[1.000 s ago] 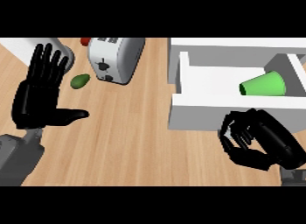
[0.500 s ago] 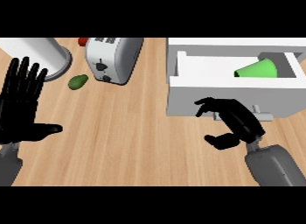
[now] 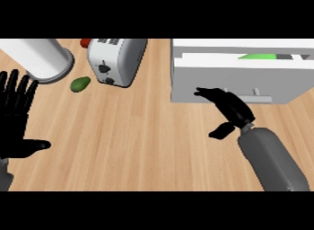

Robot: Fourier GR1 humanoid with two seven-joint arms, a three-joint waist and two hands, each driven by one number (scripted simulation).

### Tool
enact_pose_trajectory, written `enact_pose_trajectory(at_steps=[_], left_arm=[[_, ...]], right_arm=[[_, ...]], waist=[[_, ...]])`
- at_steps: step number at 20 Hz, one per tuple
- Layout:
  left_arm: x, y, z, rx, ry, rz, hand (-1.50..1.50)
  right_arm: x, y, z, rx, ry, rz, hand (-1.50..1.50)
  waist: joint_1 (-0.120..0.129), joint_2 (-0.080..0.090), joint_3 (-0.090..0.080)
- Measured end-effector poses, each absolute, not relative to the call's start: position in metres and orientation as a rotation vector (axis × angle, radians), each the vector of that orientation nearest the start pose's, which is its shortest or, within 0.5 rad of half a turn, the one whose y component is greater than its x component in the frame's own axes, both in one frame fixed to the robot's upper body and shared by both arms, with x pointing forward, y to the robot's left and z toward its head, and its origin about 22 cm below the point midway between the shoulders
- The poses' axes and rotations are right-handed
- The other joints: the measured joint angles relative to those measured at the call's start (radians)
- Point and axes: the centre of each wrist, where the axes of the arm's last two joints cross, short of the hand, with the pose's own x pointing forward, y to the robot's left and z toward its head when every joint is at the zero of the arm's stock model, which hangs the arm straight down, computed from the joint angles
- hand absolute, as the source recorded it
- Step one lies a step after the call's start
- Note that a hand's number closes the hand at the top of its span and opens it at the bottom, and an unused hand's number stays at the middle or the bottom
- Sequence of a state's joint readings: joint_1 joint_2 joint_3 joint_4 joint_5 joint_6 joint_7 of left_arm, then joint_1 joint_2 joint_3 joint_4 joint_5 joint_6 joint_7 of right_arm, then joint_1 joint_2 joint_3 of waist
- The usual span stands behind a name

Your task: Pick up the cup, place it into the drawer and close the drawer

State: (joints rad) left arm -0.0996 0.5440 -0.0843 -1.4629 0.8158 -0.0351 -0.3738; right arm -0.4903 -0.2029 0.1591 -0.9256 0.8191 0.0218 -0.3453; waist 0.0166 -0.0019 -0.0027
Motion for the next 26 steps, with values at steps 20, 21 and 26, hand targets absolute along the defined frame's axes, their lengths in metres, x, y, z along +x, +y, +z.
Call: enact_pose_trajectory(at_steps=[20, 21, 26], left_arm=[[0.272, 0.333, 0.042, -0.318, -1.889, 0.163, -1.50], [0.271, 0.332, 0.041, -0.316, -1.888, 0.162, -1.50], [0.273, 0.329, 0.039, -0.319, -1.891, 0.149, -1.50]], right_arm=[[0.422, -0.262, 0.020, -0.270, -1.552, 1.235, -1.50], [0.421, -0.263, 0.019, -0.270, -1.555, 1.236, -1.50], [0.423, -0.270, 0.021, -0.228, -1.542, 1.250, -1.50]], waist=[[0.044, 0.003, -0.003], [0.046, 0.002, -0.005], [0.054, 0.003, -0.005]])
